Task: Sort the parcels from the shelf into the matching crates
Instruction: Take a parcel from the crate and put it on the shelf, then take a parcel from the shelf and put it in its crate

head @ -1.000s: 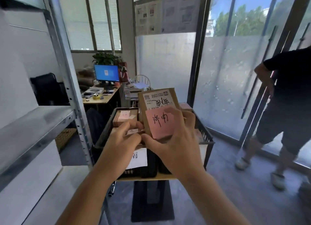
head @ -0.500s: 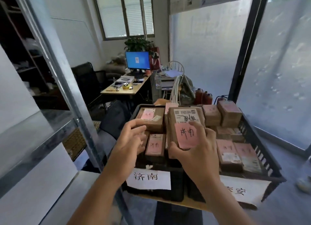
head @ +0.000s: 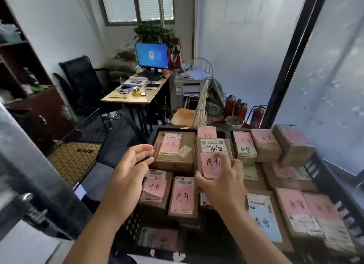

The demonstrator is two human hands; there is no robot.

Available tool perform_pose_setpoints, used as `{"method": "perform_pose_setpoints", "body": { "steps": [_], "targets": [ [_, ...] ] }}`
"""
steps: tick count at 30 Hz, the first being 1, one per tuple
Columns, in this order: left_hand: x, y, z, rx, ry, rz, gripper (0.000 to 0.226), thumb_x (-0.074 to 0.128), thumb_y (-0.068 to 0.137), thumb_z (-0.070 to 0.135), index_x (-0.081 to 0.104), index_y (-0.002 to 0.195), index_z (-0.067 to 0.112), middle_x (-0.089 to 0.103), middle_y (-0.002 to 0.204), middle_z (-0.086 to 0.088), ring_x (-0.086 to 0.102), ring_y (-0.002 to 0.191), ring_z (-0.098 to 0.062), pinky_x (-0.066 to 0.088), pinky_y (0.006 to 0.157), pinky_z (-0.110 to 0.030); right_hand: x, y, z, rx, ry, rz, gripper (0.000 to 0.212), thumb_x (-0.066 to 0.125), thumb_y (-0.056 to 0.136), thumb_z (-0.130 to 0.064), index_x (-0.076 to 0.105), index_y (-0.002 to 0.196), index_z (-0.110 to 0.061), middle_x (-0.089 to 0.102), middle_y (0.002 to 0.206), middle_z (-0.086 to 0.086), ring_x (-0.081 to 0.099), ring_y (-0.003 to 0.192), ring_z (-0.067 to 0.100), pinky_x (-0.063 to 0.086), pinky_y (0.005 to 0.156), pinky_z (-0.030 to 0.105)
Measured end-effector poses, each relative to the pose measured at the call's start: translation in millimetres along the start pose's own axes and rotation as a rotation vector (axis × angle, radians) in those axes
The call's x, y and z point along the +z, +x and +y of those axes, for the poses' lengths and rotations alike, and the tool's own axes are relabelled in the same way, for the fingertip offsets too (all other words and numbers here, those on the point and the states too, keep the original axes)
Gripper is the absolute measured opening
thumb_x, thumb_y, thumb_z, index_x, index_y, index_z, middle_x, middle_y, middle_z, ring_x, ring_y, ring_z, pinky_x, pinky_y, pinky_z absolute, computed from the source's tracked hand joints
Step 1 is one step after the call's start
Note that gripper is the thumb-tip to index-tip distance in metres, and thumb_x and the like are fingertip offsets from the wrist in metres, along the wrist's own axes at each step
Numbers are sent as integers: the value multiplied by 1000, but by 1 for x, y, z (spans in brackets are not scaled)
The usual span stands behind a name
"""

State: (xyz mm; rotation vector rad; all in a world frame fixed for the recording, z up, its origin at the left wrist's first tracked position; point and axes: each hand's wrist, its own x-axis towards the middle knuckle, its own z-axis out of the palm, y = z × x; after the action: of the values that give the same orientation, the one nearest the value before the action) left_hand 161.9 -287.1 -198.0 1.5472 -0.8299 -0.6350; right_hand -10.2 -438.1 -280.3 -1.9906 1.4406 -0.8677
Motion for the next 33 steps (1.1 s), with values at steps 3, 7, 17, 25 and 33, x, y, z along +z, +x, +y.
{"method": "perform_pose_setpoints", "body": {
  "steps": [3, 7, 17, 25, 33],
  "targets": [
    [-4, 38, -8, -17, -2, -31, 27, 56, 95, 32, 71, 107, 51, 71, 123, 22, 65, 124, -4, 51, 102, -34, 20, 11, 5, 79, -73, -10, 76, 70, 68, -70, 40, 134, -46, 35, 120, -6, 48, 117, 22, 59, 84, 43],
    [-7, 94, -19, -28, 14, -97, 29, 53, 87, 40, 70, 106, 54, 71, 122, 24, 64, 126, -4, 48, 110, -41, 47, 29, 6, 132, -162, 33, 78, 60, 65, -74, 42, 134, -42, 37, 119, -4, 46, 115, 21, 57, 84, 39],
    [-5, 124, -40, -54, 54, -154, 31, 52, 91, 40, 68, 117, 48, 68, 130, 20, 60, 129, 1, 45, 117, -42, 63, 36, 9, 162, -451, 43, 80, 46, 75, -78, 39, 142, -35, 51, 137, 15, 40, 139, 38, 32, 119, 58],
    [1, 111, -7, 48, 141, -148, 32, 49, 107, 18, 63, 121, 43, 62, 131, 20, 57, 118, 15, 46, 92, -13, 29, 37, -10, 108, -412, -53, 91, 46, 76, -80, 23, 154, -38, 19, 169, 11, 8, 160, 35, 17, 126, 63],
    [11, 48, 37, 113, 179, 0, 31, 51, 106, 21, 61, 128, 42, 57, 143, 12, 48, 137, -1, 38, 89, -11, -36, 33, -48, -188, -315, -90, 91, 51, 80, -81, 21, 156, -40, 22, 167, 4, 17, 158, 30, 25, 125, 60]
  ]
}}
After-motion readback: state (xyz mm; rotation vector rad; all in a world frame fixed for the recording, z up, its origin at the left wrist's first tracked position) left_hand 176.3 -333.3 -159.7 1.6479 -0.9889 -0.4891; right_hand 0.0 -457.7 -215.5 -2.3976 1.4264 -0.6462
